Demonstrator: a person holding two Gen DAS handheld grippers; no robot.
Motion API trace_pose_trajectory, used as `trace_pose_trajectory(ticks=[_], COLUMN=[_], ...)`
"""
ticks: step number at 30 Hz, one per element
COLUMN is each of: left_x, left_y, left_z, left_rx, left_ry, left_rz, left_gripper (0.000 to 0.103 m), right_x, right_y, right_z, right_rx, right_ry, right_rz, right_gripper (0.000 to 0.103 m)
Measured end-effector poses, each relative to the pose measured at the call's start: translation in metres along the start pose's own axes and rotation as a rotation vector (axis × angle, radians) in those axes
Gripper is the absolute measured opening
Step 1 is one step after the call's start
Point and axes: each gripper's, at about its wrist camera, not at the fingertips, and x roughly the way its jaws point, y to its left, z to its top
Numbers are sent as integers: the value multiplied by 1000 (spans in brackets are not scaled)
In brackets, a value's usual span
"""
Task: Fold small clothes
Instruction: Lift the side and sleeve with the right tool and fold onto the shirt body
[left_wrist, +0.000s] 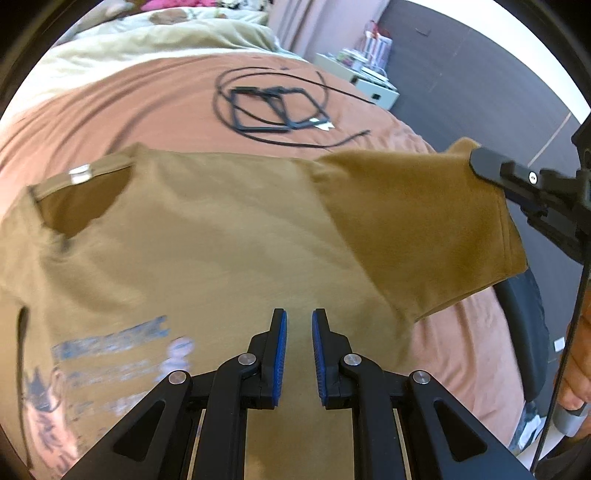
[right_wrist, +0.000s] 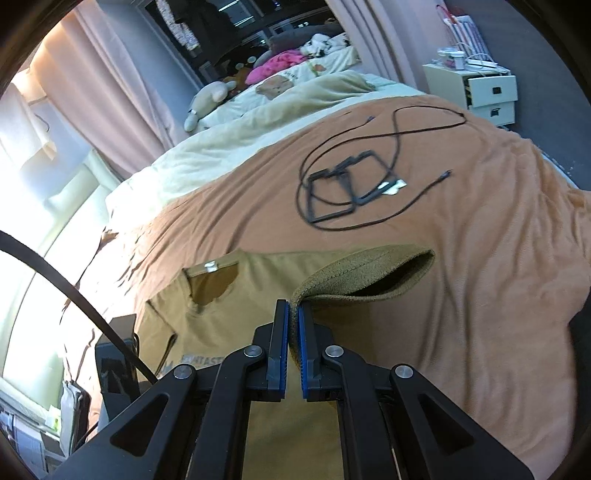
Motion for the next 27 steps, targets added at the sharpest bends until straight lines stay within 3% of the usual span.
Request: trace_pose_trajectory(ticks=[18,20,22,25,27], left_x=[-30,-30,-31,-35,-37], left_y=[63,68,72,76,76], left_z=[-21,-22,-23,-23,-21], left_rx=[-66,-71,-76,-86,-92], left_ry=[-19,-15,-16,-39,-49], left_rz=[50,57,67,78,79], left_gripper=[16,19,35,55,57], right_x=[70,84,95,98,94], right_y=[45,49,49,50,50], right_z=[-10,-13,-16,-15,-14], right_rx=[-52,-56,-44,-60,-78], right_ry=[127,166,219,237,223], right_rz=[6,-6,-10,-10,-21], right_gripper=[2,3,5,17,49])
